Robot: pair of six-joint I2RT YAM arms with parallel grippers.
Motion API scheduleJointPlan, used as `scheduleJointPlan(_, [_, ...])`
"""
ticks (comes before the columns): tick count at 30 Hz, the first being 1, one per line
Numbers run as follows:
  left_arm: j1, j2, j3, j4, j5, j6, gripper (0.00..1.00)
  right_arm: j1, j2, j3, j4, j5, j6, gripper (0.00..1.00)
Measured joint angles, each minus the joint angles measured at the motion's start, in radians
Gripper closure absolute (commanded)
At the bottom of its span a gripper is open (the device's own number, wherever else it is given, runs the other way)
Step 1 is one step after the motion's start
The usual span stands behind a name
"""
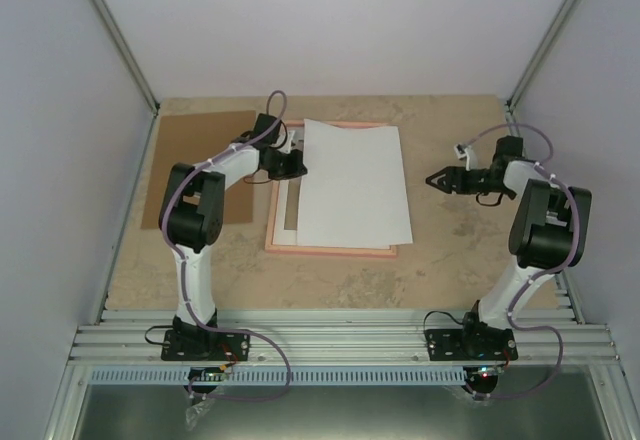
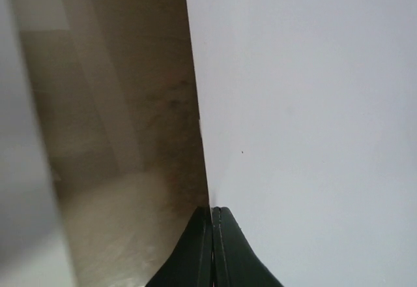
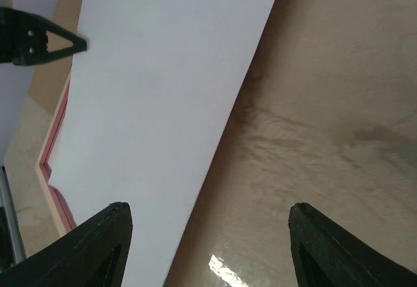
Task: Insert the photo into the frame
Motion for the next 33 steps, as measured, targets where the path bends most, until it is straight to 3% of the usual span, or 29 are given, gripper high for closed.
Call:
scheduleJointPlan(9, [0.021,-0.025,-0.008,-0.069,-0.14,0.108,1.0,0.113,-0.035,-0.053,0.061,0.003,0.029,0.33])
scheduleJointPlan(20, [0.027,-0.025,0.07,-0.149,-0.239,0.191,1.0,0.164,-0.052,-0.057,0.105,0.013,0.058,0.33])
scheduleJointPlan(33, [0.029,-0.024,0.079,-0.171,-0.251,0.209,1.0,0.178,-0.052,-0.062,0.124,0.027,0.067,0.33])
